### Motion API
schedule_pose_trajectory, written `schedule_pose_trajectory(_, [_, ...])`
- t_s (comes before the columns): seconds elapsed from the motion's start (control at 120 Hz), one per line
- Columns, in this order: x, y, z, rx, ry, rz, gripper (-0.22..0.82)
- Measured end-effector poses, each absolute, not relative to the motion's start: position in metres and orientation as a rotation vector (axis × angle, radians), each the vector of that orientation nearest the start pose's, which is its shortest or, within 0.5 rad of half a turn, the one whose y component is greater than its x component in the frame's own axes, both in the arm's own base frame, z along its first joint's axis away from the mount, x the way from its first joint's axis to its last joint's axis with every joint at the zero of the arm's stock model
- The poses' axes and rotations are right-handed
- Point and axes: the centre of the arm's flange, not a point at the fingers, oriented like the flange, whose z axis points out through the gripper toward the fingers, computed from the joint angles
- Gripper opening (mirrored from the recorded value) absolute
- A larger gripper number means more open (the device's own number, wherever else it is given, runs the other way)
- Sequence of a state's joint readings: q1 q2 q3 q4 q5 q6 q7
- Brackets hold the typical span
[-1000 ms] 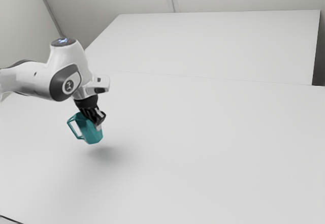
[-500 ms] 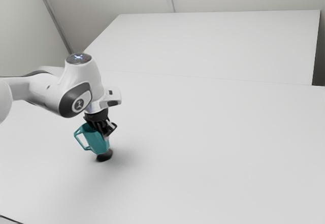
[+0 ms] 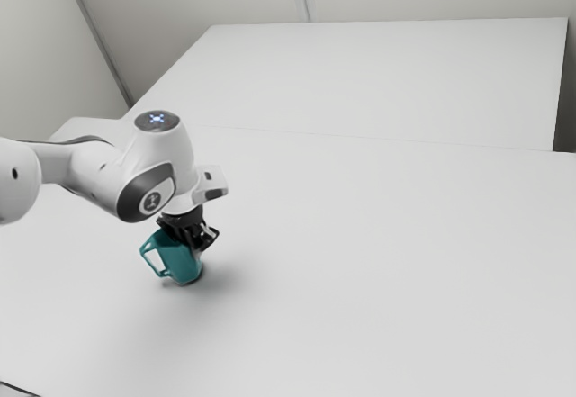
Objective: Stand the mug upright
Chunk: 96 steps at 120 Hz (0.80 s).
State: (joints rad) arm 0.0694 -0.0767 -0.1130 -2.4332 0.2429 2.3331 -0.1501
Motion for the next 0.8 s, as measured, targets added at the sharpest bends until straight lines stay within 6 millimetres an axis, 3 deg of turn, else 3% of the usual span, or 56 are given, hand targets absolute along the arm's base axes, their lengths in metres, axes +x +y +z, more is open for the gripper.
schedule_pose_trajectory(0.158, [0.470, -0.021, 0.328, -2.966, 0.054, 0.000, 0.25])
schedule_pose_trajectory(0.3, [0.472, -0.025, 0.334, -2.970, 0.025, -0.029, 0.42])
schedule_pose_trajectory(0.5, [0.478, -0.026, 0.348, -2.971, -0.020, -0.062, 0.53])
schedule_pose_trajectory(0.8, [0.480, -0.032, 0.370, -2.976, -0.064, -0.083, 0.59])
